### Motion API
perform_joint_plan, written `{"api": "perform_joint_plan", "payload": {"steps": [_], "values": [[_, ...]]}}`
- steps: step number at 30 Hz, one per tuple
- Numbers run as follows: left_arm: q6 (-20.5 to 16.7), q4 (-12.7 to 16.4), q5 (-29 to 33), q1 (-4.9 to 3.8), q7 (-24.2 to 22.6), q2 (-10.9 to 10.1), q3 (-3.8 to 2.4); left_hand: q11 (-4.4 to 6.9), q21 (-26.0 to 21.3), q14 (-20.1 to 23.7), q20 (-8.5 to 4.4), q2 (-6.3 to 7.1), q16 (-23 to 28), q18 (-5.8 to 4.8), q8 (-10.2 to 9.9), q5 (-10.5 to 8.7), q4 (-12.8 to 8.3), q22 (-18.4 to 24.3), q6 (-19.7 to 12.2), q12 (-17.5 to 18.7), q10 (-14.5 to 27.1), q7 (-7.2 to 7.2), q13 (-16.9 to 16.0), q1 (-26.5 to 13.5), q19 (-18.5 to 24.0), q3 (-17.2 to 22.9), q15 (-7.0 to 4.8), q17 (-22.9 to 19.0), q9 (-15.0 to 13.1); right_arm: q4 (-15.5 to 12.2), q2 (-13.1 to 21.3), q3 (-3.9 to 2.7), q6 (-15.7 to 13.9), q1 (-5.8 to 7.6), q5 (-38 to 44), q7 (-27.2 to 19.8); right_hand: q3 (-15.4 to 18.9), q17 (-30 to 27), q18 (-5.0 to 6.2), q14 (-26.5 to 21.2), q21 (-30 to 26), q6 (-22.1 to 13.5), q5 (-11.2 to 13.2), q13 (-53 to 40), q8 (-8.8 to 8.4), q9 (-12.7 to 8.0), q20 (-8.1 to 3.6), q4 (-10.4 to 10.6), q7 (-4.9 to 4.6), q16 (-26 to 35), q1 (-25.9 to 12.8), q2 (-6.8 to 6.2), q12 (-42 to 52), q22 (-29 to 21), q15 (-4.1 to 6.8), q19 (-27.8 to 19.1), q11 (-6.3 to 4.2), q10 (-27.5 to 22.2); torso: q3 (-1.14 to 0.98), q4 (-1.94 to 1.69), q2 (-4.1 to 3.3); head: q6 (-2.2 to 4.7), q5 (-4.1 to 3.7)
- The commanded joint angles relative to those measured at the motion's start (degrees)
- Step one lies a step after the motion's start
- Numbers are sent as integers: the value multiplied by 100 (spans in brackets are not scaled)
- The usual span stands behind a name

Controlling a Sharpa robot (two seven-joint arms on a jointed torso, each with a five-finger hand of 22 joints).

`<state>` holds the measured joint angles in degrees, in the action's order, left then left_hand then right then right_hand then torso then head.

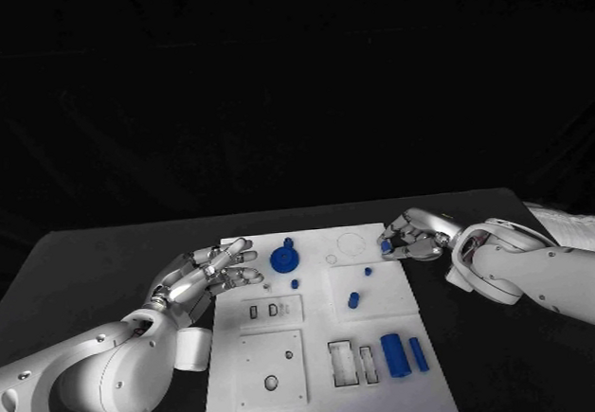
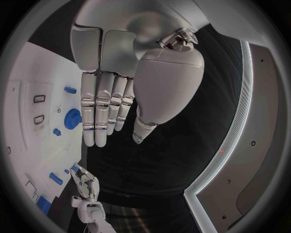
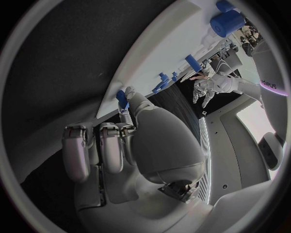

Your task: Assemble the parts on the task board

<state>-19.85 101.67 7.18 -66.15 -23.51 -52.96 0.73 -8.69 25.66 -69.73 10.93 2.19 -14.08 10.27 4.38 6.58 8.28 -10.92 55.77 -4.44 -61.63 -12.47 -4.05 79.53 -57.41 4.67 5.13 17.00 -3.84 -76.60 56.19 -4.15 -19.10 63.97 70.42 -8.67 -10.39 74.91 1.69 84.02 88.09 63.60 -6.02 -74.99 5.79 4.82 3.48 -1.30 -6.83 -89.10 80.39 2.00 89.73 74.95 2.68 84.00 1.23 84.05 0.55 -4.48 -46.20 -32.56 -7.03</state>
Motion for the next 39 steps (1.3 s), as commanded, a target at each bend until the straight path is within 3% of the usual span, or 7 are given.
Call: {"api": "perform_joint_plan", "payload": {"steps": [1,12,16,21,28,34,39], "values": [[112,5,4,-1,-28,11,-3,-35,34,48,13,-51,28,8,-20,-15,-24,7,-7,28,16,-32,4,-6,43,2,-1,5,3,-73,-8,-11,-229,-2,86,-20,-41,1359,-85,564,33,251,19,-1501,103,84,-33,-12,145,-17,22,138,27,1117,33,453,-39,595,4,-1,9,5,14],[118,-134,42,-1,-36,61,-3,-35,35,48,14,-52,30,8,-21,-15,-26,7,-7,28,16,-32,4,-5,44,3,-1,6,3,-890,-38,-35,-517,150,-85,440,-114,1315,-82,555,24,245,-39,-1501,84,97,-66,-12,154,5,-170,110,27,1101,54,447,-53,595,40,13,86,-54,36],[135,-240,63,-2,-43,88,-3,-35,35,48,14,-52,30,8,-21,-15,-26,7,-7,28,16,-32,4,-5,44,3,-1,6,3,-1156,-202,-30,-503,174,72,756,-130,1303,-82,552,23,248,-38,-1501,81,100,-70,0,157,12,-225,107,27,1100,56,447,-55,595,68,21,156,-136,112],[159,-404,96,-3,-43,139,-3,-35,35,48,14,-54,32,8,-22,-15,-29,7,-7,29,16,-32,3,-3,45,6,-1,8,2,-1398,-491,9,-440,155,382,1158,-136,1291,-80,549,20,258,-17,-1501,83,104,-72,2,163,18,-260,94,27,1094,59,445,-59,595,76,-18,238,-238,236],[188,-600,113,-3,-56,209,-3,-35,35,48,14,-54,32,8,-22,-15,-29,7,-7,29,16,-32,3,-3,45,6,-1,8,2,-1456,-990,99,-319,-22,977,1524,-143,1289,-80,549,19,264,7,-1501,83,107,-75,6,167,20,-295,86,27,1091,63,444,-63,595,128,-38,354,-436,348],[197,-647,115,-5,-65,202,-4,-36,36,49,14,-57,35,8,-23,-14,-33,7,-7,31,16,-33,3,0,47,9,-1,10,2,-1341,-1354,127,-277,-263,1293,1684,-145,1270,-78,544,15,265,17,-1501,82,107,-76,6,169,29,-307,81,27,1082,64,441,-64,595,140,-30,389,-491,408],[207,-668,116,-7,-62,210,-4,-36,36,49,14,-57,35,8,-23,-14,-33,7,-7,31,16,-33,3,0,47,9,-1,10,2,-1230,-1590,159,-194,-383,1470,1778,-148,1261,-76,542,11,264,22,-1501,80,107,-77,9,168,34,-321,79,27,1075,65,438,-65,595,154,-50,400,-525,423]]}}
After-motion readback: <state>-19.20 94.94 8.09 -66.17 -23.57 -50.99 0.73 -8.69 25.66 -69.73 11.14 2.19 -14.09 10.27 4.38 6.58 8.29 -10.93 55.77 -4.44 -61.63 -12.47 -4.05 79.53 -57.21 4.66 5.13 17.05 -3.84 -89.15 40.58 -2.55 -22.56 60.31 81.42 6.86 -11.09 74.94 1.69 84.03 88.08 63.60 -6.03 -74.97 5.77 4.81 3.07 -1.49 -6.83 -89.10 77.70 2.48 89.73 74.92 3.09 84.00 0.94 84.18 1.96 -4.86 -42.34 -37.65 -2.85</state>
